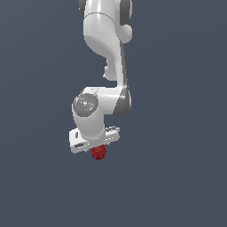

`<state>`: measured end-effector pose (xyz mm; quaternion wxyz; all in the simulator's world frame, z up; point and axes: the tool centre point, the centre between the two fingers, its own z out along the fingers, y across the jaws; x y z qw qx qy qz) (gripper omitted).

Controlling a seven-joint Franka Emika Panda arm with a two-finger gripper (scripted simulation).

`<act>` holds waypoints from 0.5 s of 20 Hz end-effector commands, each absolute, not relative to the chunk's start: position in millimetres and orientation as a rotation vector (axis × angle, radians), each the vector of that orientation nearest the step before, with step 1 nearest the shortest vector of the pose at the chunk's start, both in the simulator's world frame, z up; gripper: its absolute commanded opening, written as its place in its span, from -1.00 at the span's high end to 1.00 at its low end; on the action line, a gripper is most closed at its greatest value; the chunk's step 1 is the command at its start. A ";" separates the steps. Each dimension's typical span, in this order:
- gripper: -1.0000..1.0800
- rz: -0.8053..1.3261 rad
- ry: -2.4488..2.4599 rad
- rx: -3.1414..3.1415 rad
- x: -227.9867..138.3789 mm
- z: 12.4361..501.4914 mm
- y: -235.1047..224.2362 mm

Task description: Pick up the object and move it to a goal position.

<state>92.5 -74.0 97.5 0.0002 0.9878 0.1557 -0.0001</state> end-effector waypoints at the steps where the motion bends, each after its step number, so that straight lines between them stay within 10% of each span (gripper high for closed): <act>1: -0.92 0.000 0.499 3.102 93.7 96.2 -74.6; 10: -0.92 0.000 0.496 3.102 92.4 69.1 -74.6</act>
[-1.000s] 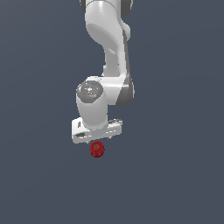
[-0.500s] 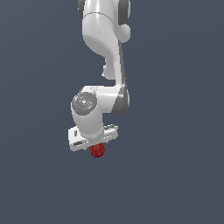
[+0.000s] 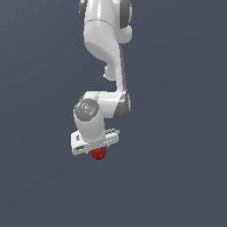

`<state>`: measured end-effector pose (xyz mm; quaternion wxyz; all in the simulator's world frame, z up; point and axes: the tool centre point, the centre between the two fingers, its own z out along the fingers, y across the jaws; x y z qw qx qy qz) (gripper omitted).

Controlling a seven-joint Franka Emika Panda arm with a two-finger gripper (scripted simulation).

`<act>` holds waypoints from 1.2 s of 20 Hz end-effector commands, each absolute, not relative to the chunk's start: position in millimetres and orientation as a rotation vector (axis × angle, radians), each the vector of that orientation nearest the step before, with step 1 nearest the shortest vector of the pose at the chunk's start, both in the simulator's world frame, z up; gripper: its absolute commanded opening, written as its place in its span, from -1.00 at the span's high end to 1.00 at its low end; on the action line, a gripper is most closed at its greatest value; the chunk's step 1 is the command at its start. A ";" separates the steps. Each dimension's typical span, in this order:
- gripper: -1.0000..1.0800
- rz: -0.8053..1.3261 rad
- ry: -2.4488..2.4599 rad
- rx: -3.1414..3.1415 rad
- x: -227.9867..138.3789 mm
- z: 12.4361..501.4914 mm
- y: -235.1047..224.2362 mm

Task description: Pick up the object and move it to a goal position.

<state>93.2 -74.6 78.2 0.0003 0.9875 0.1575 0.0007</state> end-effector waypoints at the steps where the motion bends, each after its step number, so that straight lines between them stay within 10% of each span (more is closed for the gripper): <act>1: -0.92 0.000 0.497 3.102 92.2 62.8 -74.5; 10: -0.92 0.000 0.499 3.102 93.6 46.2 -74.8; 11: 1.00 0.000 0.499 3.102 93.6 46.2 -74.8; 24: 1.00 -0.003 0.498 3.102 92.1 46.0 -73.8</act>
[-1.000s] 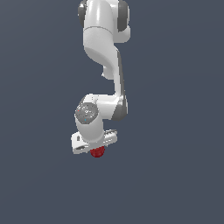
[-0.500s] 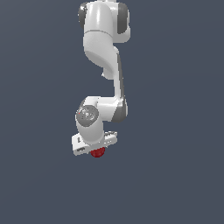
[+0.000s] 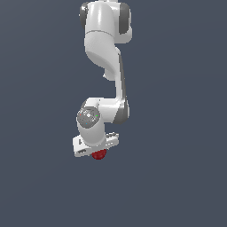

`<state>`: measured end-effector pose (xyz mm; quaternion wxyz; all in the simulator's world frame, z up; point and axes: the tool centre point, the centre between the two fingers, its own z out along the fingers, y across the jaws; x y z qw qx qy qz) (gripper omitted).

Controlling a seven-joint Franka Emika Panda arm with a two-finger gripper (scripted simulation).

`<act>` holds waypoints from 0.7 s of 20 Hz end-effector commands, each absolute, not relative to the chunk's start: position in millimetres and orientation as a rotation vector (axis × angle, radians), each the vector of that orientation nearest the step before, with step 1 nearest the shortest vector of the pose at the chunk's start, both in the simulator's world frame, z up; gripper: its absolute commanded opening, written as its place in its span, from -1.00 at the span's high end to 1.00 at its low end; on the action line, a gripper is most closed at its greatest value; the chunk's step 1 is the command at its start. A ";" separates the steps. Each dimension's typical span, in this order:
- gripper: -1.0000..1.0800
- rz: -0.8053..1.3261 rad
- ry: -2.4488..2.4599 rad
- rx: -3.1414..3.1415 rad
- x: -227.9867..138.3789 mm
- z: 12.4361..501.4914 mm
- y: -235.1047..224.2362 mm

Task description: Pick up the object and move it to a goal position.

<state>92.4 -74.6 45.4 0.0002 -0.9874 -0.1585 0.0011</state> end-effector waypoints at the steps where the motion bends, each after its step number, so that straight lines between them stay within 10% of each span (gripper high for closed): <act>1: 1.00 0.003 -0.498 -3.102 91.5 46.5 -73.0; 14: 1.00 0.003 -0.498 -3.102 62.1 67.1 -38.5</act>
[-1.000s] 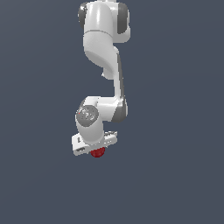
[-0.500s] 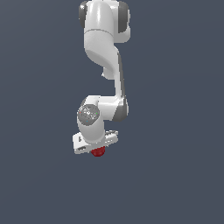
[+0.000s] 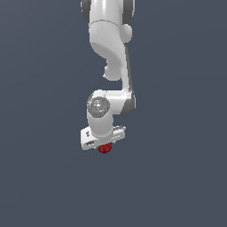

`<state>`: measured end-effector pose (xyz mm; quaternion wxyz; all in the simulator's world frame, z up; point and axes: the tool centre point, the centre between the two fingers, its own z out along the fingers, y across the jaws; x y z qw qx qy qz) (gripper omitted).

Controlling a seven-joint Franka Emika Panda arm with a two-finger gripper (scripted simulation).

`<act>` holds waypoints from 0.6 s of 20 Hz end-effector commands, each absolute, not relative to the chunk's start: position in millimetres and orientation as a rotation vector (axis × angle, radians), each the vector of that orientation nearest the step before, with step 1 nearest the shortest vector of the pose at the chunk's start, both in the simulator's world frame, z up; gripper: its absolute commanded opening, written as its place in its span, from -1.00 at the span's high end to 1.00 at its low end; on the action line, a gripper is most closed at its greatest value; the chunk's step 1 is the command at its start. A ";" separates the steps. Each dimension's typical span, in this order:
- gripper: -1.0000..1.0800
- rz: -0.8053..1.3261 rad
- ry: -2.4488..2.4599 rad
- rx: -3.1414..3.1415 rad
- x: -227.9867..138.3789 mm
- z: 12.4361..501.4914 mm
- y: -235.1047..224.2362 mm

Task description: Pick up the object and move it to a goal position.

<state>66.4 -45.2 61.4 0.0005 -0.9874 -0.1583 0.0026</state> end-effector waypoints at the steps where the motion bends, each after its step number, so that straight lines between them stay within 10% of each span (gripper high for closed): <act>1: 1.00 0.003 -0.498 -3.102 57.9 70.0 -33.5; 12: 1.00 0.002 -0.499 -3.102 -3.8 114.5 40.6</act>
